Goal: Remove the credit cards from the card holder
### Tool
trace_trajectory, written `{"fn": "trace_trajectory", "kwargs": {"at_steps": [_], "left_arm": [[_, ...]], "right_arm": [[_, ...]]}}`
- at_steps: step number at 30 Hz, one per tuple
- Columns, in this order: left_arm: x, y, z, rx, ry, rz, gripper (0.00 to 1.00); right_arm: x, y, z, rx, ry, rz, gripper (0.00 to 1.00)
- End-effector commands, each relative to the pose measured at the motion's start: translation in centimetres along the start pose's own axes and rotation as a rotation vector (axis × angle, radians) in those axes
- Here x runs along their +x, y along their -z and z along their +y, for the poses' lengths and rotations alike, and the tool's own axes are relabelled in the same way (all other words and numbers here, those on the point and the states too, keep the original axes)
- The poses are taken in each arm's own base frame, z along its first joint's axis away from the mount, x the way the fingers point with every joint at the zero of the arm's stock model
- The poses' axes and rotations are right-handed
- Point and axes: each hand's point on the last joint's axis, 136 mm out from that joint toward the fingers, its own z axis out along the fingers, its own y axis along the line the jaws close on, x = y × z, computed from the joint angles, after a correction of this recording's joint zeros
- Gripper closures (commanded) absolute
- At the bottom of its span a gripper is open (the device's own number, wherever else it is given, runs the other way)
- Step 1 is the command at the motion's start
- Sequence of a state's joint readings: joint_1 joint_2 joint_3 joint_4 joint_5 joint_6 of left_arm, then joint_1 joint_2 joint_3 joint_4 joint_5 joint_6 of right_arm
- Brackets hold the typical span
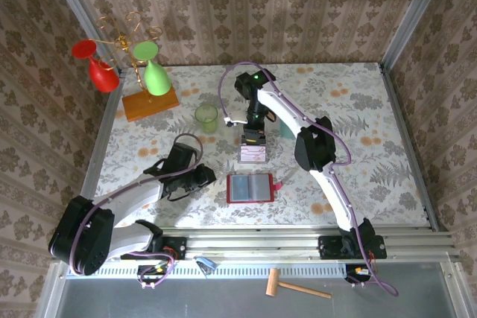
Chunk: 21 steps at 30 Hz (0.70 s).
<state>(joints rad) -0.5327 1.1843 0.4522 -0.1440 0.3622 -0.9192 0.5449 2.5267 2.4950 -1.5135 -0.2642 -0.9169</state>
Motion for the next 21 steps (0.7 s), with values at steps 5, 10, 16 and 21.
{"fn": "trace_trajectory", "kwargs": {"at_steps": [5,10,16,21], "left_arm": [[0.4,0.2,0.5,-0.010,0.008,0.013,0.79],[0.2,0.3,0.2,0.001,0.003,0.010,0.79],[0.2,0.2,-0.2,0.018,-0.012,0.013,0.79],[0.2,0.1,-0.8,0.030,-0.033,0.023,0.79]], "right_arm": [[0.0,0.0,0.2,-0.019,-0.017,-0.005,0.83],[-0.3,2.0,0.4,0.021,-0.025,-0.024,0.77],[-0.7,4.6,0.0,0.110,-0.074,-0.051,0.73],[-0.8,6.0,-0.1,0.165,-0.146,-0.077,0.72]]}}
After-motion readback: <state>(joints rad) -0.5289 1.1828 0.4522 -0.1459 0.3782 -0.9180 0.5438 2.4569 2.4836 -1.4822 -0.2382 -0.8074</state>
